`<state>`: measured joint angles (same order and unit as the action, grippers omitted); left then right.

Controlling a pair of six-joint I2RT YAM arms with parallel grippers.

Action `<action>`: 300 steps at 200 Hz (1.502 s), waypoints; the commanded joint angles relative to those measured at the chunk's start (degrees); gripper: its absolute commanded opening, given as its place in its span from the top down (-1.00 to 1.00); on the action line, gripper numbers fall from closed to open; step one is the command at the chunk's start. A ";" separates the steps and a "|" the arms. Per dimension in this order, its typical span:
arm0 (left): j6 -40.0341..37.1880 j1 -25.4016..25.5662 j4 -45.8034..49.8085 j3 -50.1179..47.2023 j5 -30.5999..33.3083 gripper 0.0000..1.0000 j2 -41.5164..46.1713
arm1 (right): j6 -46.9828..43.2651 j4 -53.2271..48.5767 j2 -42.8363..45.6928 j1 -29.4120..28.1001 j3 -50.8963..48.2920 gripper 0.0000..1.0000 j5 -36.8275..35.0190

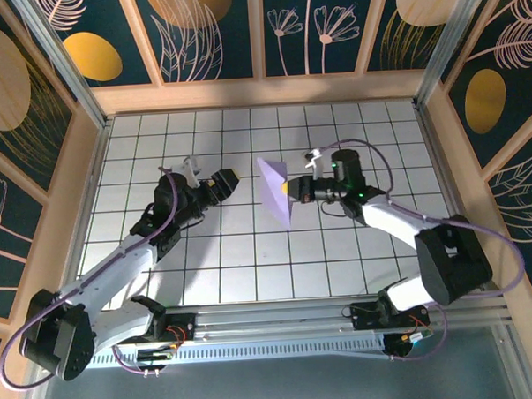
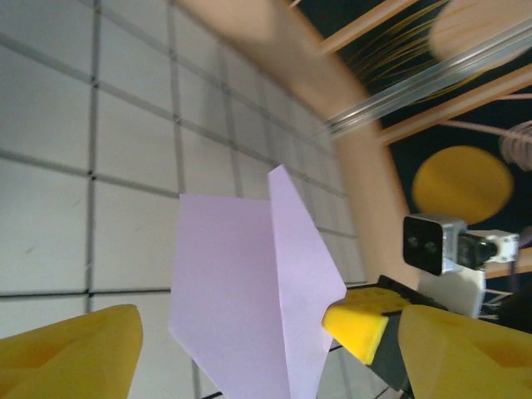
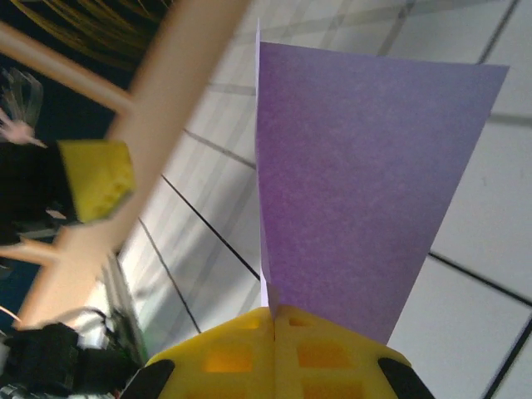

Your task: Fold a paper plane with a square sheet of paper (fold left side to right side)

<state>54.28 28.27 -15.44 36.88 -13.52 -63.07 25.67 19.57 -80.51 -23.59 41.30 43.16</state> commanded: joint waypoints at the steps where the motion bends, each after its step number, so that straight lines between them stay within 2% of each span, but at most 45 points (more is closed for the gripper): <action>1: -0.11 -0.41 -9.76 0.21 -3.62 -0.67 2.41 | 9.93 15.12 2.99 3.33 -3.27 1.00 7.93; 21: 0.92 -0.41 -14.20 0.94 -7.63 -0.65 1.94 | 17.10 25.12 4.28 4.88 -5.16 1.00 10.68; 57: 3.05 -0.32 -19.12 2.57 -14.63 -0.42 -2.09 | 22.57 29.76 4.57 4.51 -4.62 1.00 12.64; 104: 4.26 1.46 -23.05 3.32 -17.55 -0.27 -6.87 | 18.97 21.79 5.29 0.45 -1.95 1.00 11.97; 169: 4.03 3.45 -23.05 4.58 -17.45 -0.15 -10.55 | 20.57 23.84 2.85 -3.33 -0.37 1.00 11.56; 199: 3.89 3.89 -22.75 4.89 -17.21 0.04 -11.05 | 21.20 24.64 1.77 -4.15 0.00 1.00 11.59; 242: 3.82 3.90 -22.29 4.60 -15.90 0.58 -10.77 | 20.48 22.73 1.60 -4.25 0.69 1.00 11.13; 265: 3.98 3.90 -22.13 4.60 -15.27 0.79 -10.36 | 19.91 21.31 2.01 -4.10 0.99 1.00 10.48; 300: 4.53 4.06 -22.78 4.70 -15.05 0.91 -10.06 | 18.74 17.96 4.70 -2.52 1.24 0.56 9.17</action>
<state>58.85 31.94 -34.96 40.10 -29.28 -73.84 46.37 39.94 -78.76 -27.33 40.88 53.67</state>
